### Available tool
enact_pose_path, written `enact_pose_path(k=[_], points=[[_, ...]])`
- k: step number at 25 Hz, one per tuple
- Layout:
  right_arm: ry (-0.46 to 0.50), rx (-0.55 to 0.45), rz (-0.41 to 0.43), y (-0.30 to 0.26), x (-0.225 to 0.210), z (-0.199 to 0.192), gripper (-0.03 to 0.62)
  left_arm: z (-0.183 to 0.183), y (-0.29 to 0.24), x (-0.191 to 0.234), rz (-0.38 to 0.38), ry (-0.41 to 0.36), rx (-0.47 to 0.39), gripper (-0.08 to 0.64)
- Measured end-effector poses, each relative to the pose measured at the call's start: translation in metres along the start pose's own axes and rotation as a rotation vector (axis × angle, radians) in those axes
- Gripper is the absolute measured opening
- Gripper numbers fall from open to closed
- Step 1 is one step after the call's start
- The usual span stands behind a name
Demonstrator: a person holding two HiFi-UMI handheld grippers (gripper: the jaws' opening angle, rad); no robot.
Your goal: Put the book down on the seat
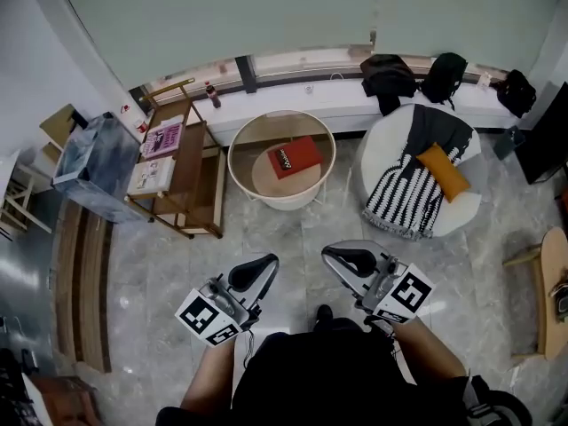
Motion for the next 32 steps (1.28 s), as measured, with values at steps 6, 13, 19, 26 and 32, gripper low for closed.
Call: enact_pose_path(k=[6, 13, 19, 26, 32], points=[[-0.025, 0.024, 0.02, 0.005, -0.031, -0.01, 0.031, -0.004, -0.03, 0.014, 0.012, 0.012, 0.034, 0.029], [-0.049, 0.04, -0.007, 0.013, -0.063, -0.027, 0.031, -0.019, -0.057, 0.038, 0.003, 0.04, 0.043, 0.029], [-0.074, 0.108, -0.047, -0.007, -0.104, -0.019, 0.031, -0.042, -0.089, 0.076, -0.026, 0.071, 0.057, 0.029], [-0.071, 0.157, -0.035, -0.049, -0.182, -0.001, 0.031, -0.062, -0.131, 0.143, -0.002, 0.147, 0.044, 0.029], [-0.08, 0.203, -0.022, -0.096, -0.247, 0.009, 0.031, -0.076, -0.159, 0.209, 0.021, 0.191, 0.071, 0.029]])
Point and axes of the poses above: the fingertips, and each gripper's own axes: y backward along the fingers, x to its left, z out of its top, the point moved 9 cm from there along y, backward along the fingers, and after that the axes turned 9 degrees about -y, right-handed, at the moved point
